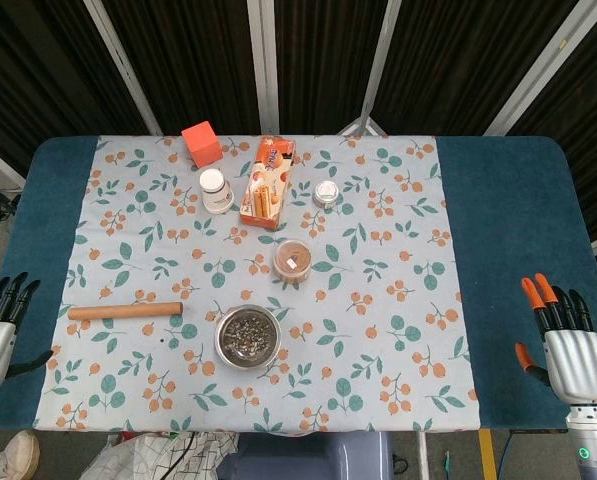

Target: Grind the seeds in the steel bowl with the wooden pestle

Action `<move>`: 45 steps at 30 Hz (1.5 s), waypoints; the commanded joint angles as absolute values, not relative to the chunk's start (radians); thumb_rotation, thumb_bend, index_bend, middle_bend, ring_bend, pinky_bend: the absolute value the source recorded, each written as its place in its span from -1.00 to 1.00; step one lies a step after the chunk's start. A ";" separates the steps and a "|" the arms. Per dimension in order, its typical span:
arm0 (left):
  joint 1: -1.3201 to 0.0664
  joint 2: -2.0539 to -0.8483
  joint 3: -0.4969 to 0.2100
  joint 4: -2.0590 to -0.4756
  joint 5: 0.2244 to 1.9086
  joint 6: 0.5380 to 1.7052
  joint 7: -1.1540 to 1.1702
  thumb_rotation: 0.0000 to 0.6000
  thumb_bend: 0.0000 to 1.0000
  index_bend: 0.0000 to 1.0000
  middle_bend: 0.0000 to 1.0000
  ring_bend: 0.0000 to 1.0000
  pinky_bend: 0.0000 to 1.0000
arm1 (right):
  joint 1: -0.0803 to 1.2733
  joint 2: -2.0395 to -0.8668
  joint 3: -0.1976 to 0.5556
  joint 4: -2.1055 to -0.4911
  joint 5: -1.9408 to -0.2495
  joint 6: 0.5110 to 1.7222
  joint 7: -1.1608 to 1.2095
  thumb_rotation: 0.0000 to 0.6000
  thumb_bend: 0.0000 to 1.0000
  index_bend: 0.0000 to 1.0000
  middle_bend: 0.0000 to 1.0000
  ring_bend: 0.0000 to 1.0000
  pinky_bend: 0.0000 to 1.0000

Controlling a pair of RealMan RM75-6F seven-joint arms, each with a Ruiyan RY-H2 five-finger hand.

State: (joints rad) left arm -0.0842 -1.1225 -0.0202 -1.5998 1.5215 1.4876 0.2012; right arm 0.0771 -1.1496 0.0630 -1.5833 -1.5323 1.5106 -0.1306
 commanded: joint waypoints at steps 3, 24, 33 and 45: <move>-0.085 -1.122 -0.023 -1.600 1.519 1.489 0.197 1.00 -0.92 -1.00 -1.00 -1.00 -1.00 | 0.078 -1.150 0.062 -1.585 -1.533 1.508 -0.133 1.00 -0.27 -1.00 -1.00 -1.00 -1.00; -0.103 -1.117 -0.028 -1.650 1.483 1.443 0.229 1.00 -0.92 -0.99 -1.00 -1.00 -1.00 | 0.078 -1.141 0.056 -1.603 -1.522 1.490 -0.120 1.00 -0.27 -1.00 -1.00 -1.00 -1.00; -0.202 -1.137 -0.096 -1.827 1.340 1.322 0.473 1.00 -0.82 -0.72 -0.75 -1.00 -1.00 | 0.078 -1.139 0.050 -1.606 -1.531 1.487 -0.112 1.00 -0.27 -1.00 -1.00 -1.00 -1.00; -0.395 -1.357 -0.166 -1.789 0.976 1.216 0.879 1.00 -0.56 -0.38 -0.48 -1.00 -1.00 | 0.080 -1.127 0.050 -1.614 -1.516 1.470 -0.076 1.00 -0.27 -1.00 -1.00 -1.00 -1.00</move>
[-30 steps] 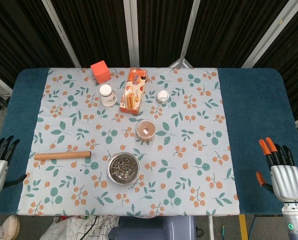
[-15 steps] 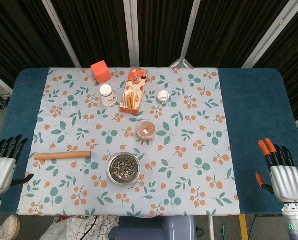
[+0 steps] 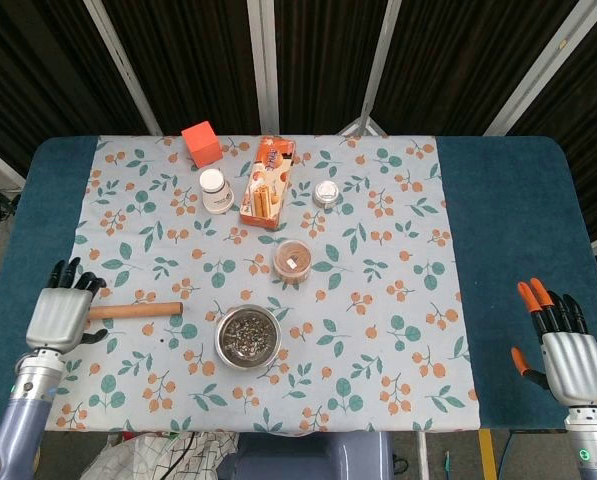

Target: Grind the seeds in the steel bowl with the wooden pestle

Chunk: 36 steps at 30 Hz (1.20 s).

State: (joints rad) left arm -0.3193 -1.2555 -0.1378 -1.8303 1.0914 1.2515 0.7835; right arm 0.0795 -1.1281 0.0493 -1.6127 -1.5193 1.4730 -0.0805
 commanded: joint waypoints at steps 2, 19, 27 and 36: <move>-0.415 -1.395 -0.170 -1.761 0.942 1.213 0.897 1.00 -0.52 -0.37 -0.47 -1.00 -0.99 | 0.081 -1.125 0.050 -1.614 -1.515 1.468 -0.073 1.00 -0.27 -1.00 -1.00 -1.00 -1.00; -0.502 -1.556 -0.160 -1.656 0.864 1.218 0.923 1.00 -0.27 -0.24 -0.34 -0.97 -0.96 | 0.080 -1.123 0.048 -1.618 -1.514 1.466 -0.069 1.00 -0.27 -1.00 -1.00 -1.00 -1.00; -0.527 -1.583 -0.154 -1.621 0.839 1.206 0.930 1.00 -0.21 -0.24 -0.34 -0.97 -0.96 | 0.078 -1.123 0.047 -1.621 -1.514 1.466 -0.065 1.00 -0.27 -1.00 -1.00 -1.00 -1.00; -0.552 -1.615 -0.131 -1.595 0.828 1.196 0.941 1.00 0.05 -0.22 -0.34 -0.97 -0.96 | 0.079 -1.120 0.047 -1.624 -1.507 1.459 -0.056 1.00 -0.27 -1.00 -1.00 -1.00 -1.00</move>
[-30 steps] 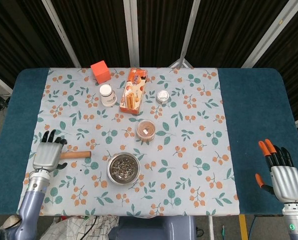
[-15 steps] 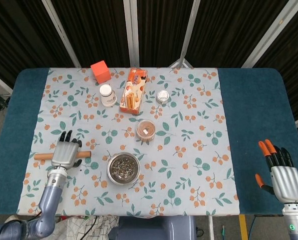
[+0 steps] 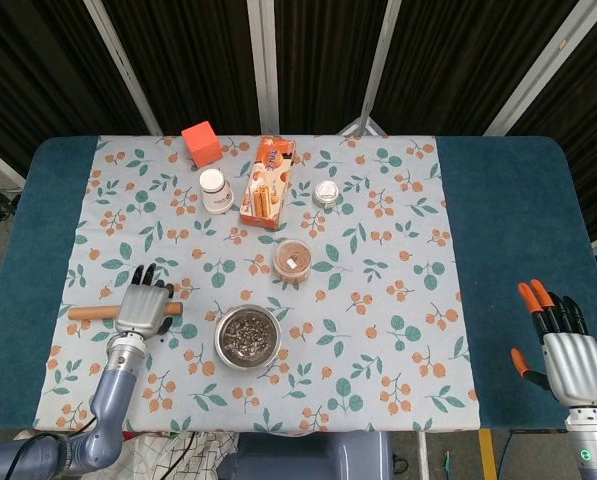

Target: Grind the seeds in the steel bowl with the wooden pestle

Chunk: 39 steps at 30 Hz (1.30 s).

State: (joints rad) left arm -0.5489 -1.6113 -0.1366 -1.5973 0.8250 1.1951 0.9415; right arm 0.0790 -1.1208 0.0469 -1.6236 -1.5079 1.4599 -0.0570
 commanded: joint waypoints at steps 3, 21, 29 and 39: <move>-0.553 -1.618 -0.120 -1.595 0.830 1.199 0.941 1.00 0.19 -0.20 -0.34 -0.97 -0.96 | 0.080 -1.121 0.047 -1.623 -1.508 1.460 -0.059 1.00 -0.27 -1.00 -1.00 -1.00 -1.00; -0.556 -1.613 -0.084 -1.600 0.845 1.202 0.909 1.00 0.36 -0.13 -0.25 -0.95 -0.96 | 0.079 -1.125 0.046 -1.622 -1.513 1.465 -0.073 1.00 -0.27 -1.00 -1.00 -1.00 -1.00; -0.554 -1.602 -0.082 -1.615 0.910 1.227 0.862 1.00 0.42 0.10 0.03 -0.83 -0.96 | 0.079 -1.124 0.047 -1.623 -1.511 1.464 -0.068 1.00 -0.27 -1.00 -1.00 -1.00 -1.00; -0.547 -1.581 -0.088 -1.643 1.023 1.271 0.783 1.00 0.46 0.25 0.21 -0.74 -0.91 | 0.078 -1.125 0.046 -1.623 -1.512 1.466 -0.071 1.00 -0.27 -1.00 -1.00 -1.00 -1.00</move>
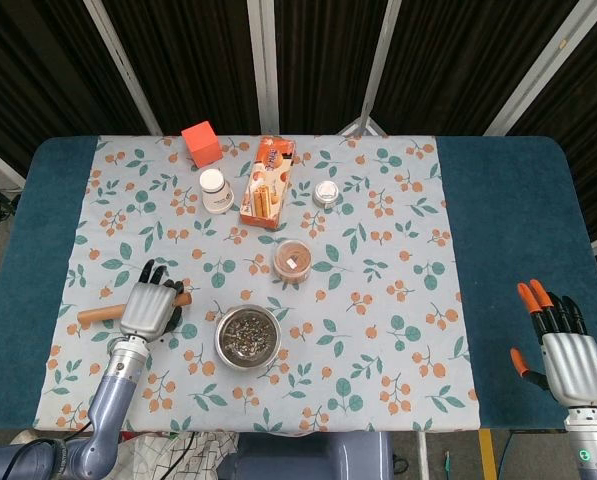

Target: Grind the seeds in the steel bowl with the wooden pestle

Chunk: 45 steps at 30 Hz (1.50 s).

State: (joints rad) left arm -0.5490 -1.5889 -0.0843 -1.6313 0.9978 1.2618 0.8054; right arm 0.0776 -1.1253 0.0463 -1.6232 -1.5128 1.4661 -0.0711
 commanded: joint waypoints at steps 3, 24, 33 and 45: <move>-0.547 -1.574 -0.094 -1.658 1.055 1.277 0.752 1.00 0.46 0.26 0.21 -0.74 -0.91 | 0.078 -1.126 0.047 -1.624 -1.510 1.465 -0.070 1.00 -0.27 -1.00 -1.00 -1.00 -1.00; -0.539 -1.584 -0.155 -1.967 1.381 1.371 0.335 1.00 0.46 0.26 0.21 -0.70 -0.85 | 0.077 -1.124 0.049 -1.629 -1.501 1.462 -0.067 1.00 -0.27 -1.00 -1.00 -1.00 -1.00; -0.544 -1.643 -0.151 -1.991 1.468 1.375 0.213 1.00 0.46 0.26 0.23 -0.70 -0.83 | 0.077 -1.124 0.050 -1.629 -1.499 1.461 -0.063 1.00 -0.27 -1.00 -1.00 -1.00 -1.00; -0.523 -1.712 -0.111 -1.852 1.626 1.446 -0.111 1.00 0.46 0.27 0.24 -0.70 -0.82 | 0.077 -1.121 0.046 -1.634 -1.503 1.456 -0.048 1.00 -0.27 -1.00 -1.00 -1.00 -1.00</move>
State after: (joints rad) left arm -0.5339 -1.6870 -0.1296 -1.9157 1.5889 1.4187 -0.0219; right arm 0.0773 -1.1209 0.0463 -1.6340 -1.5030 1.4560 -0.0479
